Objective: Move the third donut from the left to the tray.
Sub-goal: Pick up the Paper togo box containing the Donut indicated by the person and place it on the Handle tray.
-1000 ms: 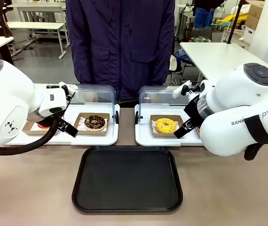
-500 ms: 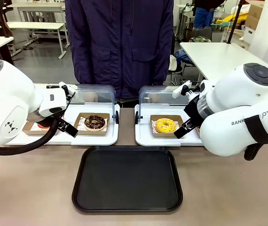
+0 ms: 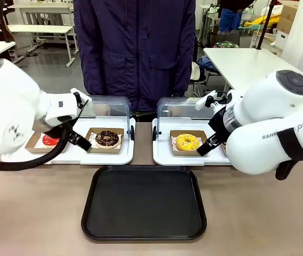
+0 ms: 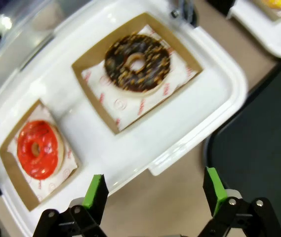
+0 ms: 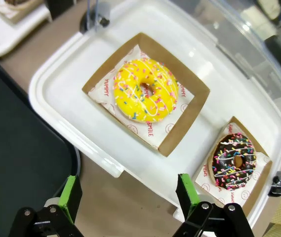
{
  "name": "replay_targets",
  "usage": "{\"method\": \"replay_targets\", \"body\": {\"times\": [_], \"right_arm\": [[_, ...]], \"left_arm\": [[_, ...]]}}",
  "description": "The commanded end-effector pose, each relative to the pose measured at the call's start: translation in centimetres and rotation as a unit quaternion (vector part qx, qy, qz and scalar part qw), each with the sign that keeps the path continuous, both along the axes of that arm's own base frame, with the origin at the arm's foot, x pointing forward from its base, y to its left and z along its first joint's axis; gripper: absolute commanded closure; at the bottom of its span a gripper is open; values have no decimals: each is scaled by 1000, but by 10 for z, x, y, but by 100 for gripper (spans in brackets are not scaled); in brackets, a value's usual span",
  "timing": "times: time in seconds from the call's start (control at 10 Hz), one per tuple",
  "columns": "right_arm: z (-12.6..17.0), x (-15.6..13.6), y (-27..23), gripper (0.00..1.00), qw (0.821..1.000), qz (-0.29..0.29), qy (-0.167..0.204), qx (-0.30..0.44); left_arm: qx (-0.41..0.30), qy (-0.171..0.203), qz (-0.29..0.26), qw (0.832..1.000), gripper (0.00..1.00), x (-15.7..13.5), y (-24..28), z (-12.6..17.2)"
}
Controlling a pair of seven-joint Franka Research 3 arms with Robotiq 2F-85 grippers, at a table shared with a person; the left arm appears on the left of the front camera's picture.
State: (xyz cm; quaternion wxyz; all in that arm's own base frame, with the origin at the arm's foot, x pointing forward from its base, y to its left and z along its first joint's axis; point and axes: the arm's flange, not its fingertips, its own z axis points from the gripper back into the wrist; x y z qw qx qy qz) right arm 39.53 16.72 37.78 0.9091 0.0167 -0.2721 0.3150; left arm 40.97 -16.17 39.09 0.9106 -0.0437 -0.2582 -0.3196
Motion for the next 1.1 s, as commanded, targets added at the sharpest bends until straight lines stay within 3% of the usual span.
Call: {"method": "replay_targets", "body": {"times": [0.0,0.2,0.4,0.5,0.7,1.0], "right_arm": [[64,6,-22,0,999,10,17,41],[121,-3,-66,0,996,17,14,85],[157,-15,-130,0,990,52,6,133],[170,-22,-171,0,986,83,-7,143],[172,-37,-250,0,973,134,-52,179],[150,-67,-334,0,951,167,-114,235]], "left_arm": [[-42,37,-36,998,0,37,32,55],[-47,72,-87,993,0,57,60,108],[-70,108,-196,972,0,71,105,139],[-99,95,-256,957,0,74,144,150],[-144,57,-321,934,0,75,221,149],[-222,-32,-346,911,0,60,301,124]]}}
